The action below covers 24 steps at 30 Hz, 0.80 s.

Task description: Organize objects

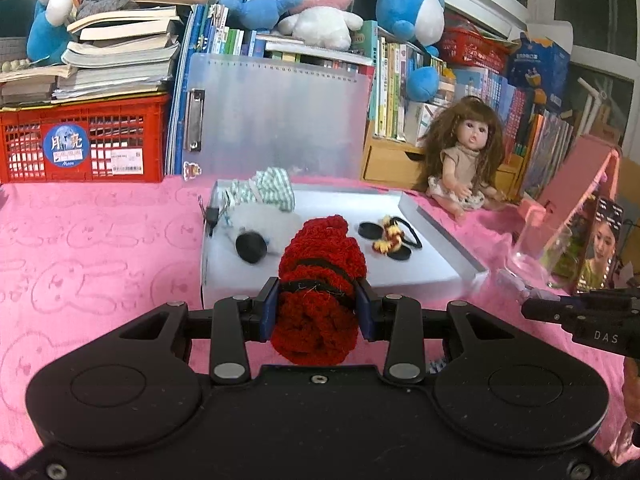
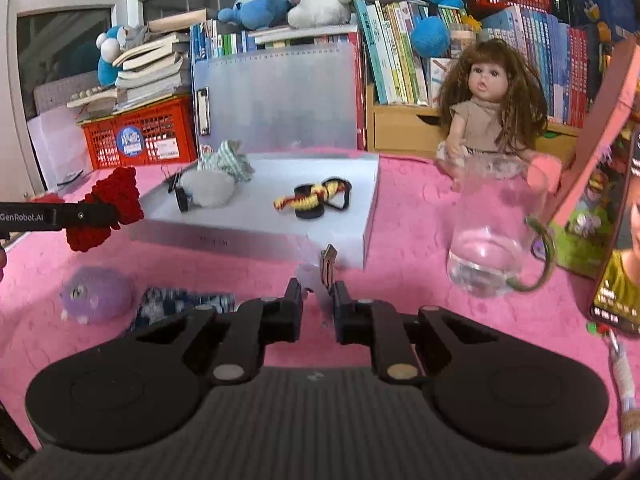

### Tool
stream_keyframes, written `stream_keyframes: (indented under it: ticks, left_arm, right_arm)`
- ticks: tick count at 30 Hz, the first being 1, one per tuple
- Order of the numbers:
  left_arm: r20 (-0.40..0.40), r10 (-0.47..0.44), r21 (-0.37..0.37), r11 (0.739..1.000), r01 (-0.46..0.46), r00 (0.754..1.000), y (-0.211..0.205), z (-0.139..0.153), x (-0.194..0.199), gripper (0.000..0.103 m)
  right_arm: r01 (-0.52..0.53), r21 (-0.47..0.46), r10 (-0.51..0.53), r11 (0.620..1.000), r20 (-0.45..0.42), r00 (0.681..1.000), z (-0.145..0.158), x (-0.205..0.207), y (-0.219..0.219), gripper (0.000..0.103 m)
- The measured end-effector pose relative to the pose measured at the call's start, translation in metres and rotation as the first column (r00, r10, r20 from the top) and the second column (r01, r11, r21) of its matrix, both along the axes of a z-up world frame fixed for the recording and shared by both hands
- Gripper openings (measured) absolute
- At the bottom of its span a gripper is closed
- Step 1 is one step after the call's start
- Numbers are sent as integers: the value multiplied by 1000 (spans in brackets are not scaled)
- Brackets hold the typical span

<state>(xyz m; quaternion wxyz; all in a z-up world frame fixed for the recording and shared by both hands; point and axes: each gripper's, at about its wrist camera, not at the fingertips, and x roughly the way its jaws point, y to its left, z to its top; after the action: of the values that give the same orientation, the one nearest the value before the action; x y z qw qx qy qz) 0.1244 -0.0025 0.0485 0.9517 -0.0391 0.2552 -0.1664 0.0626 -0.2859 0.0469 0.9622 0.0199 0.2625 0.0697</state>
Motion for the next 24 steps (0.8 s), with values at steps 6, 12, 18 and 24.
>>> stream_keyframes:
  ticks: [6,12,18,24]
  left_arm:
    - [-34,29,-21,999,-29,999,-2,4,36,36]
    - [-80,76,-10,997,-77,994,-8,-7,75,36]
    - [-109,98,40,995,-94,989,-13,-20,96,36]
    - [-109,92,83,993,-83,990,-21,-24,103,37]
  right_arm:
    - [19,27,-19,999,-27,999,12,32,1,19]
    - [31,61,-27,998,-51,998,19,69,0,19]
    - [31,42,-28,999,-89,996,11,104,4,19]
    - [18,54,-10,998,-149,989,-3,125,8,19]
